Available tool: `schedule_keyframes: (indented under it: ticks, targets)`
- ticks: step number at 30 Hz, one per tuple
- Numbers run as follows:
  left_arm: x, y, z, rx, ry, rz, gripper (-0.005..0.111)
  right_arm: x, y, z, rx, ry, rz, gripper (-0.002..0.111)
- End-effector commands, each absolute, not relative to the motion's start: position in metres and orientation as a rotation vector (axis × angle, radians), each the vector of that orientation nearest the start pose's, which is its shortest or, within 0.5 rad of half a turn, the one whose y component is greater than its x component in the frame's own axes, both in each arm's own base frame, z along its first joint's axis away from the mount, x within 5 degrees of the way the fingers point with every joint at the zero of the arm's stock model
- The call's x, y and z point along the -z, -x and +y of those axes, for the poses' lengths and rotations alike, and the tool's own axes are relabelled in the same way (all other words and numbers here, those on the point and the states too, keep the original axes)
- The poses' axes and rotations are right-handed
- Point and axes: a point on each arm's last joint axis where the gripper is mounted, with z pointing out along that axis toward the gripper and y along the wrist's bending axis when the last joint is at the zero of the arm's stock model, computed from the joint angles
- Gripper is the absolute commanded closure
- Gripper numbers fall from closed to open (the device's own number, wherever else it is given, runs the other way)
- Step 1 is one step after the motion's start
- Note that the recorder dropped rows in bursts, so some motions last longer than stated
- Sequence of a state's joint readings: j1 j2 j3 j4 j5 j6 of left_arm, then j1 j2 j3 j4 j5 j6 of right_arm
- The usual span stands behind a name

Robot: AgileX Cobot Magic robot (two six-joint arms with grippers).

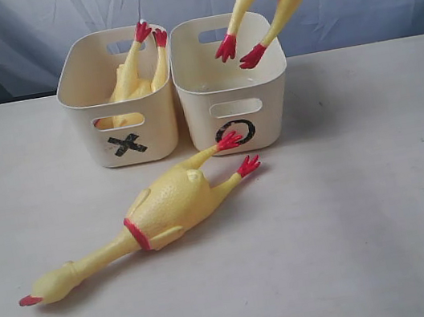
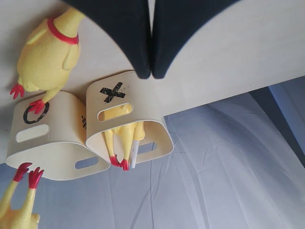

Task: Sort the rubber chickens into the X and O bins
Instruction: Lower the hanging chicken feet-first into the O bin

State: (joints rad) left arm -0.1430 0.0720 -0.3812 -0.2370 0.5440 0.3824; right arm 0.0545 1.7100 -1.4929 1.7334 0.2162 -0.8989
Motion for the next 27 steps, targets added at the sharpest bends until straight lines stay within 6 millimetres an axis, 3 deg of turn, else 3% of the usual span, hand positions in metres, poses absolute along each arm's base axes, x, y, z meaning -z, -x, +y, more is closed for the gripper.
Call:
schedule_keyframes:
  ticks: [1,15,27]
  targets:
    - [-0.287,-0.031,-0.016,0.081,-0.354,1.656,0.106,-0.38,-0.425,0.047,-0.844,-0.458,1.654,0.109]
    - [-0.287,-0.031,-0.016,0.081,-0.354,1.656,0.106,-0.357,-0.449,0.049,-0.838,-0.458,1.693,0.109]
    - [-0.287,-0.031,-0.015,0.079,-0.353,1.652,0.106,-0.322,-0.465,0.061,-0.888,-0.366,1.784,0.109]
